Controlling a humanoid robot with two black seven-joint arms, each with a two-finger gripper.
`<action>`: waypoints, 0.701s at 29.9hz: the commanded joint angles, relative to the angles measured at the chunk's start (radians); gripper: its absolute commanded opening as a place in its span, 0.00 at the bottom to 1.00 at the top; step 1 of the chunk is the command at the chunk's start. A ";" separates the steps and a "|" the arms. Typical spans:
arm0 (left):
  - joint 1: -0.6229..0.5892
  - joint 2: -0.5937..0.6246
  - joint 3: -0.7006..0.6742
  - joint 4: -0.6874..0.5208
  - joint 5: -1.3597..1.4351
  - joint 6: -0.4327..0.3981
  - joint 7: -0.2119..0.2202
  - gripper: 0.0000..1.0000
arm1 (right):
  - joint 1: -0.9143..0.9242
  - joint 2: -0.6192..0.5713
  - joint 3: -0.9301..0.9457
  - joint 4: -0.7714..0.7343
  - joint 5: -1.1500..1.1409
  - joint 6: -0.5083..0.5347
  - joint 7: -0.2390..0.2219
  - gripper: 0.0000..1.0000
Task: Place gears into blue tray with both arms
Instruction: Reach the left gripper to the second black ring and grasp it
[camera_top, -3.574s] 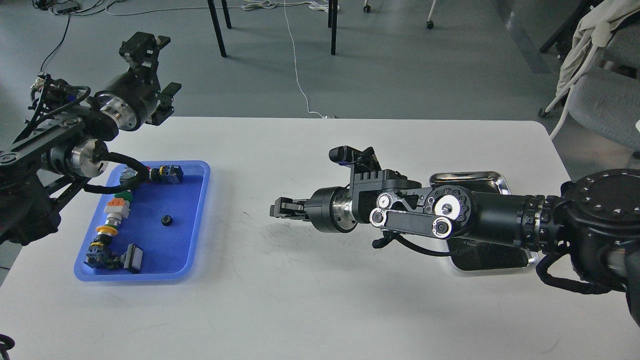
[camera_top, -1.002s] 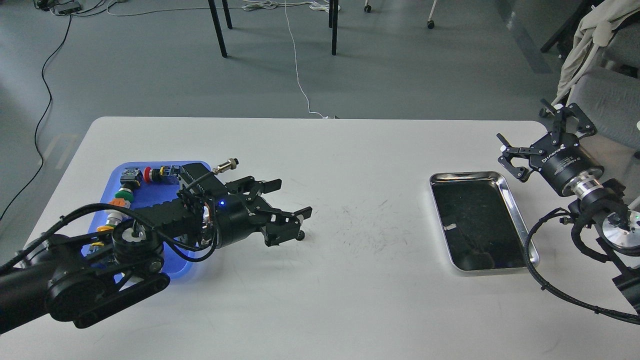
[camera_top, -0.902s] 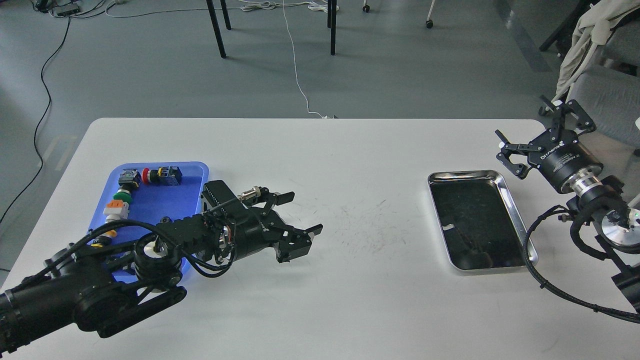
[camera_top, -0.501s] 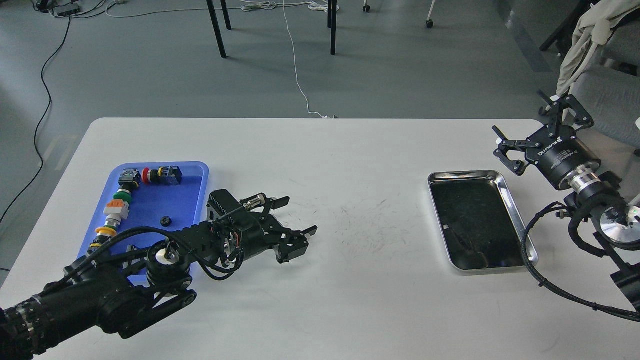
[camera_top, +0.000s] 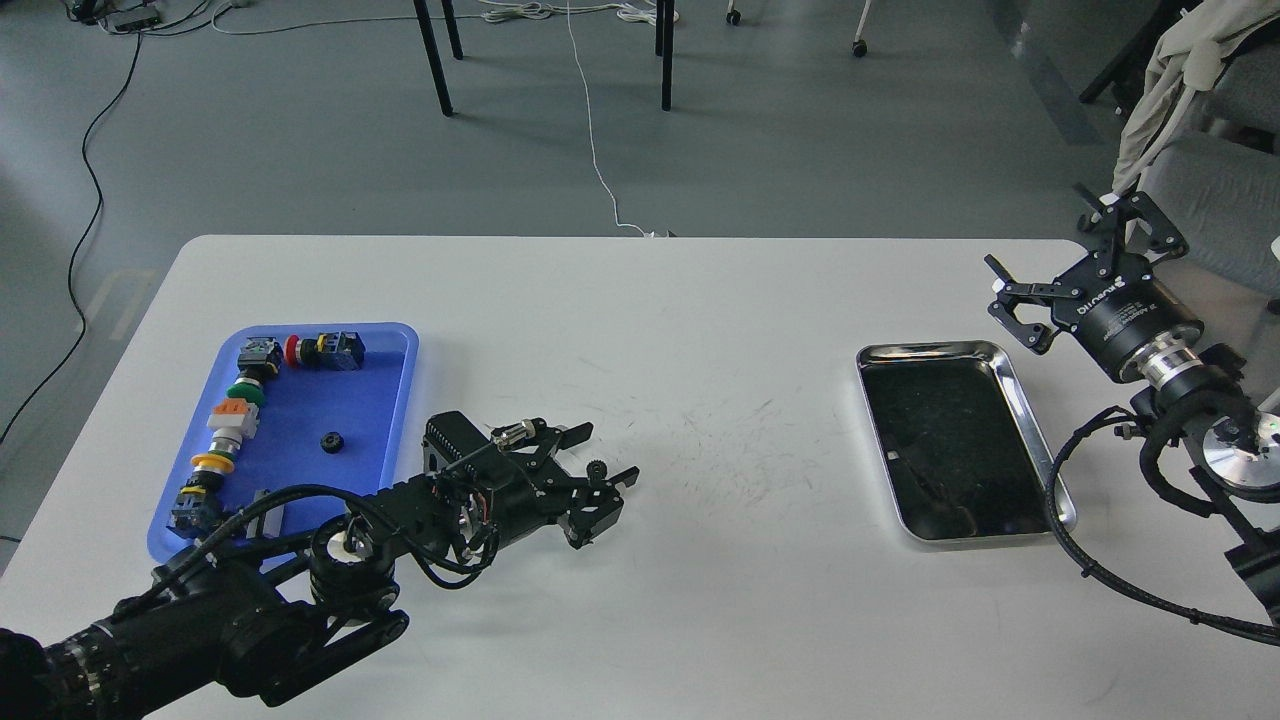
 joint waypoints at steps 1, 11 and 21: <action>0.015 -0.002 -0.001 0.002 0.000 0.011 -0.001 0.65 | 0.000 0.001 0.000 0.000 0.000 0.001 0.000 0.99; 0.020 0.004 -0.001 0.007 0.000 0.012 -0.001 0.51 | 0.000 0.006 -0.001 0.000 0.000 0.001 0.002 0.99; 0.021 0.007 -0.001 0.022 0.000 0.028 -0.001 0.49 | 0.000 0.009 -0.001 0.002 -0.002 0.001 0.000 0.99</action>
